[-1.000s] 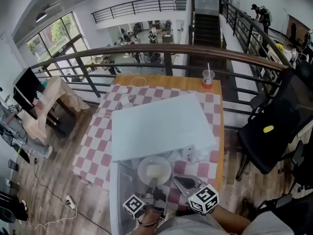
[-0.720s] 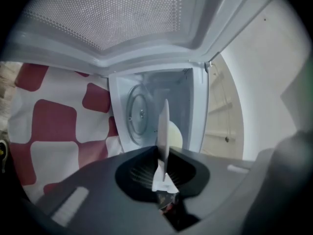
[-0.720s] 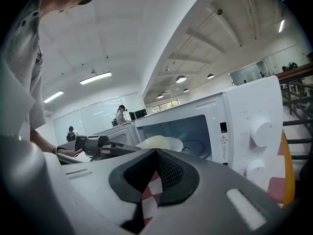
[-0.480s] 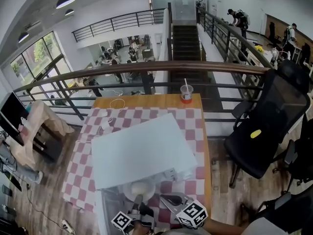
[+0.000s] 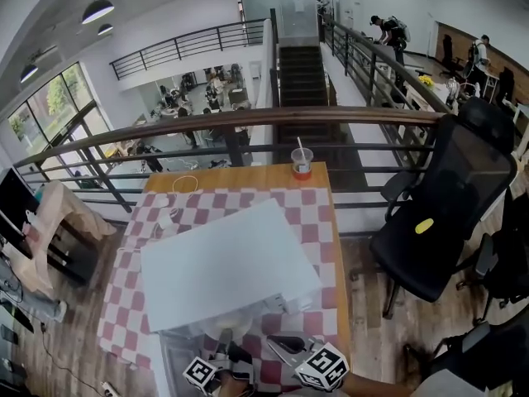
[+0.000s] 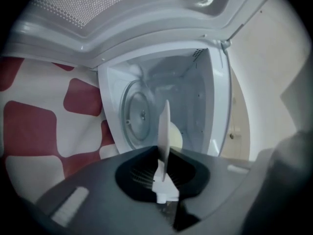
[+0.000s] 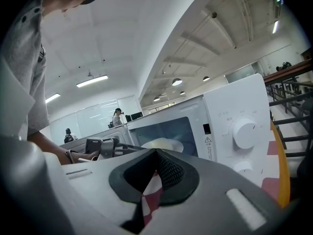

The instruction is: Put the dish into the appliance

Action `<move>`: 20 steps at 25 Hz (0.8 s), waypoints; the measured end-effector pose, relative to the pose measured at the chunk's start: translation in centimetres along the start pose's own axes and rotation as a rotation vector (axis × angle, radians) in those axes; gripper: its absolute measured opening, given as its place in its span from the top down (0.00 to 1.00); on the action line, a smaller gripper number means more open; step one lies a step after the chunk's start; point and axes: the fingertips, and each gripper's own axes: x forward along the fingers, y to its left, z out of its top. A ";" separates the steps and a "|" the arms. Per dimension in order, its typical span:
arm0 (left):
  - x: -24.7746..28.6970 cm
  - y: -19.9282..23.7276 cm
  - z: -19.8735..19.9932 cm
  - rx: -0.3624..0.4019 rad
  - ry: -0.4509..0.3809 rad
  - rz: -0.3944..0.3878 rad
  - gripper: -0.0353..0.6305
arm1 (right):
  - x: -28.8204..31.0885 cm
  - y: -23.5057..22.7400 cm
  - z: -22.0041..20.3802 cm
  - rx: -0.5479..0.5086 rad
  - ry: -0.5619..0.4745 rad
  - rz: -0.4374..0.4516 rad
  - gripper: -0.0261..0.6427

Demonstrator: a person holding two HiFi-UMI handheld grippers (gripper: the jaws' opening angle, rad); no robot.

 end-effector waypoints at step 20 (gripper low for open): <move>4.4 1.4 2.0 -0.003 0.030 0.063 0.89 | 0.7 -0.6 -0.1 0.011 0.005 -0.045 0.96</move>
